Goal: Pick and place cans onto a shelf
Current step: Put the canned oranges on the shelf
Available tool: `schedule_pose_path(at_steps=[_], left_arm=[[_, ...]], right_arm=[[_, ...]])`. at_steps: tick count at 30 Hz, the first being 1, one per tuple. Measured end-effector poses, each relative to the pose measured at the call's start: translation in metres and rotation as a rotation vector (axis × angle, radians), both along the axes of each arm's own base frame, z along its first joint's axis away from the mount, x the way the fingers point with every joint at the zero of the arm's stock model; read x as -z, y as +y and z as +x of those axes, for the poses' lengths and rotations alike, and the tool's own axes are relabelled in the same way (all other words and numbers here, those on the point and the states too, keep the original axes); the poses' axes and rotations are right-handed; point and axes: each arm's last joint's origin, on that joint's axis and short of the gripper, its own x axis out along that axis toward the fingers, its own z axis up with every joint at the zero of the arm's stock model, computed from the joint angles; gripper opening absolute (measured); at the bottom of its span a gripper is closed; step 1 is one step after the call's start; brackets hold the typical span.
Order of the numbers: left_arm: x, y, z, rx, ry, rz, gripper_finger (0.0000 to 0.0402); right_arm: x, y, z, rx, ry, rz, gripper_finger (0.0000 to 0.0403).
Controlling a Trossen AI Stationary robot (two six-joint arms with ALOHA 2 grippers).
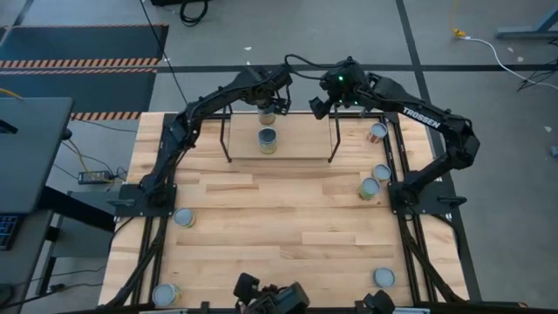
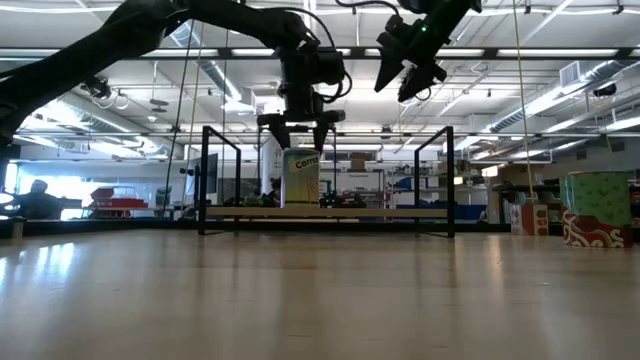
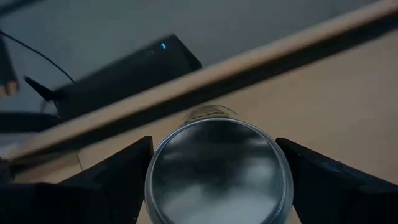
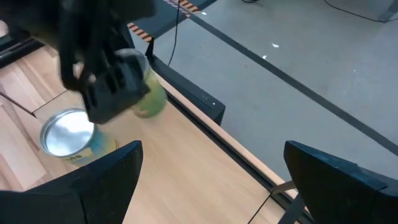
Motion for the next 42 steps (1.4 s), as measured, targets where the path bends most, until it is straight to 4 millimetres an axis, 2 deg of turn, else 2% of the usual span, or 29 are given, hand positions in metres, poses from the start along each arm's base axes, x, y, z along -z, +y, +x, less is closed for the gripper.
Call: schedule_pose_path(at_steps=[7, 12, 21, 34, 42], left_arm=[[0.017, -0.008, 0.013, 0.015, 0.02, -0.018, 0.0318], [0.027, -0.001, 0.013, 0.001, 0.033, -0.03, 0.0319], [0.026, 0.002, 0.008, 0.026, 0.022, -0.099, 0.0348], [0.026, 0.0, 0.007, 0.078, 0.049, -0.12, 0.0353], [0.012, 0.0, 0.004, 0.1, 0.024, -0.075, 0.0353]], right_arm=[[-0.001, 0.0, 0.0, 0.0, -0.006, -0.004, 0.0398], [-0.001, 0.001, 0.001, -0.011, -0.009, -0.002, 0.0398], [-0.001, 0.004, 0.002, -0.034, -0.017, 0.009, 0.0398], [-0.002, 0.01, 0.006, -0.048, -0.029, 0.013, 0.0398], [-0.003, 0.013, 0.01, -0.06, -0.049, 0.006, 0.0398]])
